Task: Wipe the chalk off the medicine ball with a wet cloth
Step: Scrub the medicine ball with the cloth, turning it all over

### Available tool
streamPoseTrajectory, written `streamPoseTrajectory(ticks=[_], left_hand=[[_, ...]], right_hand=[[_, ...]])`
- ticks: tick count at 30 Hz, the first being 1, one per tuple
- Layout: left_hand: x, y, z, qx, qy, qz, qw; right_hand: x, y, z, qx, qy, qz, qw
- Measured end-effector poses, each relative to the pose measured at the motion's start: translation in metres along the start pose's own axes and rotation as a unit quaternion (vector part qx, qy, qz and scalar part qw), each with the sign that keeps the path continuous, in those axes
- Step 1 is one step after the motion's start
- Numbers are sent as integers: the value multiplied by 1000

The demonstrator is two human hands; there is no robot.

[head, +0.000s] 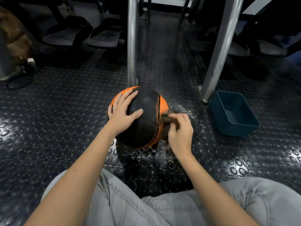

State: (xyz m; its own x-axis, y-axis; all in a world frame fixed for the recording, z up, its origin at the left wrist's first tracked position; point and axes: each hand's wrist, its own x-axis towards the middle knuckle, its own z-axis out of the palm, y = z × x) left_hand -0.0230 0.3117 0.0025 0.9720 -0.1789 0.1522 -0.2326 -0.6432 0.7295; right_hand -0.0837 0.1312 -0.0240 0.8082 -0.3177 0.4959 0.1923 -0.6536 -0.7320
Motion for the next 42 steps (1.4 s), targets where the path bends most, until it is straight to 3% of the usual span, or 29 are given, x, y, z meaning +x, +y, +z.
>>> streamPoseTrajectory(ticks=[5,7,10,12,15,20,25,28,30,33,38,42], left_hand=[[-3,1,1,3,-10,15,1000],[-2,3,0,-2,-21,16,1000],[-1,4,1,1,-24,12,1000],[-2,2,2,0,-17,18,1000],[-4,1,3,2,-7,14,1000],[-4,2,5,-1,-11,26,1000],[-1,15,13,21,-33,47,998],[0,15,14,22,-24,36,999],[-2,10,12,17,-20,27,999],[-4,8,11,15,-9,21,1000],[-3,7,11,24,4,25,999],[1,12,10,19,-9,11,1000]], right_hand=[[-11,-7,13,-57,-60,-168,982],[-20,21,2,-91,-70,-150,982],[-17,40,-14,-150,-85,-48,984],[-6,24,-17,-125,-74,-19,989],[9,-12,-7,-56,-35,-96,993],[-19,1,8,-70,-54,-179,980],[-40,27,-15,-125,-101,-136,977],[-39,28,-27,-233,-189,-36,953],[-32,22,-36,-199,-172,3,965],[-3,-13,-28,-72,-49,-63,994],[-21,-13,6,-100,-76,-157,980],[-72,37,1,-168,-146,-84,971]])
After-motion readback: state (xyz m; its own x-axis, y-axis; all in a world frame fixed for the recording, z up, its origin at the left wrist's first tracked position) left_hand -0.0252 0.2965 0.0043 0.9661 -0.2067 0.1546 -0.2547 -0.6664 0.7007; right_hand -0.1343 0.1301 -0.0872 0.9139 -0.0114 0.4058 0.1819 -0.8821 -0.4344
